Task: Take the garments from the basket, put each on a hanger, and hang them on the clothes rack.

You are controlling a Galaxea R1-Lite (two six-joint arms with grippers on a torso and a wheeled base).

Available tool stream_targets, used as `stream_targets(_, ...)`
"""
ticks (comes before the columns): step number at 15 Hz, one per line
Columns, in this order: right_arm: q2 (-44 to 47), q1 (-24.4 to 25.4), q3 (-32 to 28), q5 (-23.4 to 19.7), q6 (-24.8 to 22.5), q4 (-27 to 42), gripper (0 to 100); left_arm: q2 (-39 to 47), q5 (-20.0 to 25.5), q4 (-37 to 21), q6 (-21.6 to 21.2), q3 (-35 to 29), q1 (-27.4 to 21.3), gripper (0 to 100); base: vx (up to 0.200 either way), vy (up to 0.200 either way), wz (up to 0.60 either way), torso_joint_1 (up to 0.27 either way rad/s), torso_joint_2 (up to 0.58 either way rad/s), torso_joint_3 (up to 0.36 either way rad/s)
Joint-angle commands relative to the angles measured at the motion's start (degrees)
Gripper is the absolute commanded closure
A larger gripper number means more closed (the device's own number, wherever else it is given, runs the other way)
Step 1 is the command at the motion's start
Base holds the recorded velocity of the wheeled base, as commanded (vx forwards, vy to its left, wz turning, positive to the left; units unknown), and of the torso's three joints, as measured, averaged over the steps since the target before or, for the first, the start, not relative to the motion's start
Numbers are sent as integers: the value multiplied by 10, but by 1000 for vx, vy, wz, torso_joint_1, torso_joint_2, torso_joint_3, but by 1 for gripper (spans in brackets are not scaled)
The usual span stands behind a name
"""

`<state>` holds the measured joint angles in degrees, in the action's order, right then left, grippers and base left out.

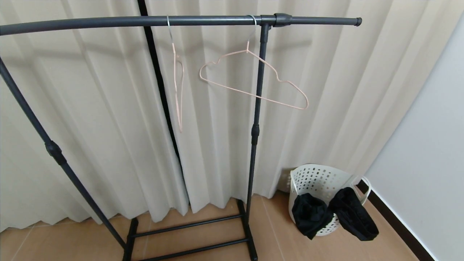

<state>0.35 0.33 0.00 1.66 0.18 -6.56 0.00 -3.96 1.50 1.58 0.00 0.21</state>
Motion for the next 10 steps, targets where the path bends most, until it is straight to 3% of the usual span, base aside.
stream_targets(1, 0, 0, 0, 0, 0, 0, 0, 0, 0, 0, 0, 0, 0, 0, 0, -200, 0, 2, 2, 2)
stream_targets(5, 0, 1, 0, 0, 2, 0, 0, 0, 0, 0, 0, 0, 0, 0, 0, -200, 0, -4, 15, 13)
stream_targets(10, 0, 0, 0, 0, 1, 0, 0, 0, 0, 0, 0, 0, 0, 0, 0, -200, 0, -131, 390, 258)
